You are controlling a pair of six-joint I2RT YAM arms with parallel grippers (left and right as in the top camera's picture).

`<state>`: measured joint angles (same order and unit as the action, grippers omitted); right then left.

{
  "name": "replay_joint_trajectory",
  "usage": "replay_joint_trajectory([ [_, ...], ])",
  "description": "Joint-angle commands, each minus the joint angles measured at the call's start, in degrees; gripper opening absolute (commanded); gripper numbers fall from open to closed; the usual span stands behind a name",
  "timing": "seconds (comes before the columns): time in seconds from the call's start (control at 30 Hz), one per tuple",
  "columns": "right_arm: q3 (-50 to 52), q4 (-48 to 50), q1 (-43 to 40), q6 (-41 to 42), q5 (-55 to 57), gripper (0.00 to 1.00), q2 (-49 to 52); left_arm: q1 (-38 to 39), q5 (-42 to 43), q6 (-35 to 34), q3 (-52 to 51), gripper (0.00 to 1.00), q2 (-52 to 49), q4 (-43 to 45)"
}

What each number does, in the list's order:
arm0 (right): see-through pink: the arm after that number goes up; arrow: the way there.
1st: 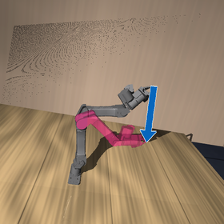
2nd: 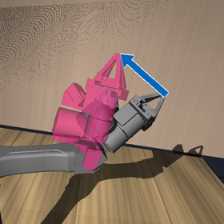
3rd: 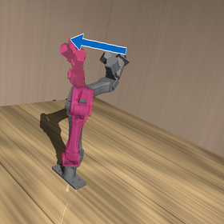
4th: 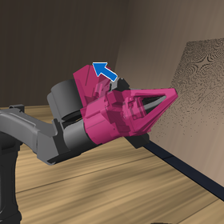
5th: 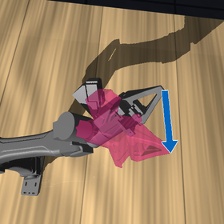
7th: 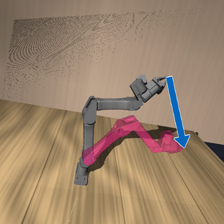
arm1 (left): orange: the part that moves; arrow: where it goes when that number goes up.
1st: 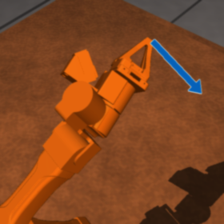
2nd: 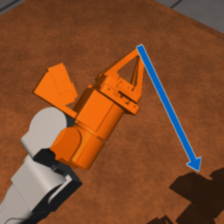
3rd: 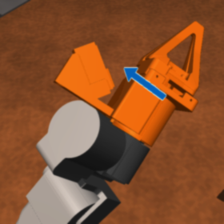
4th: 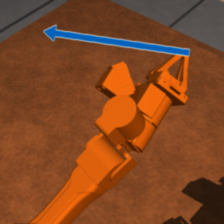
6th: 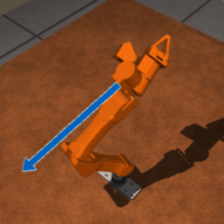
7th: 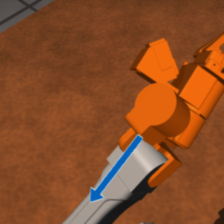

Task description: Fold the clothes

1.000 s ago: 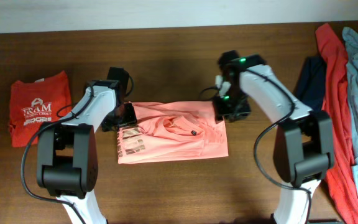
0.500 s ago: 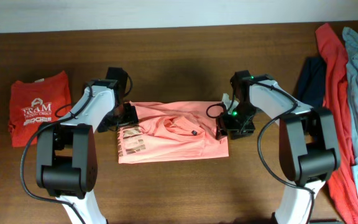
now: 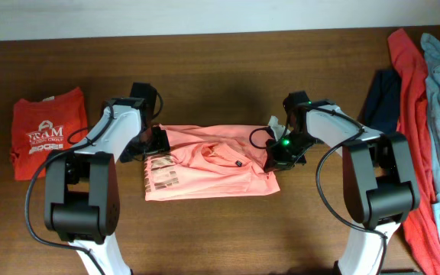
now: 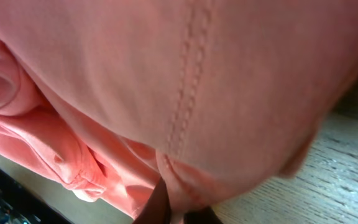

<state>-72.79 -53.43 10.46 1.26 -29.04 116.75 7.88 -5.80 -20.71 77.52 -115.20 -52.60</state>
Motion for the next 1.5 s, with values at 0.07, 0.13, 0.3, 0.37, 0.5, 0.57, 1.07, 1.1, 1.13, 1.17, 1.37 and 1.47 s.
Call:
replay_joint_trajectory([
  [0.07,0.4,-0.9,-2.7,1.7,5.9,0.04,0.1,0.2,0.8,2.3,-0.7,0.84,-1.8,-1.2],
  [0.13,0.2,-2.1,-5.0,2.0,8.8,0.04,-1.1,0.2,0.8,2.4,-0.7,0.84,-1.8,-2.1],
  [0.3,-2.6,-7.6,-11.8,-1.4,11.5,0.04,-6.6,0.2,-0.5,2.4,-0.7,0.85,-1.8,-2.4],
  [0.37,-4.0,-9.9,-13.2,-3.2,12.3,0.04,-8.9,0.2,-0.7,2.4,-0.7,0.85,-1.8,-2.1],
  [0.5,-5.9,-12.8,-13.4,-4.1,14.4,0.04,-12.5,0.2,-0.4,2.4,-0.7,0.86,-1.8,-2.2],
  [0.57,-6.0,-13.3,-13.4,-4.1,14.3,0.04,-13.4,0.2,0.4,2.4,-0.7,0.86,-1.8,-2.2],
  [1.07,-6.0,-13.9,-13.4,-4.1,14.3,0.04,-13.4,0.2,9.8,5.9,2.0,0.86,-1.5,-2.2],
  [1.1,-6.0,-13.9,-13.4,-4.1,14.3,0.04,-13.4,0.2,11.0,6.5,2.5,0.86,-1.2,-2.2],
  [1.13,-6.0,-13.9,-13.4,-4.1,14.3,0.04,-13.4,0.2,12.0,7.2,2.8,0.86,-0.8,-2.2],
  [1.17,-6.0,-13.9,-13.4,-4.1,14.3,0.04,-13.4,0.2,13.0,8.0,3.2,0.87,-0.3,-2.1],
  [1.37,-5.7,-14.0,-13.4,-4.0,14.3,0.04,-13.2,0.2,18.4,12.3,4.2,0.87,3.5,-1.1],
  [1.47,-4.6,-13.9,-13.4,-4.0,14.3,0.04,-13.2,0.2,21.4,12.3,4.2,0.87,4.3,0.1],
])
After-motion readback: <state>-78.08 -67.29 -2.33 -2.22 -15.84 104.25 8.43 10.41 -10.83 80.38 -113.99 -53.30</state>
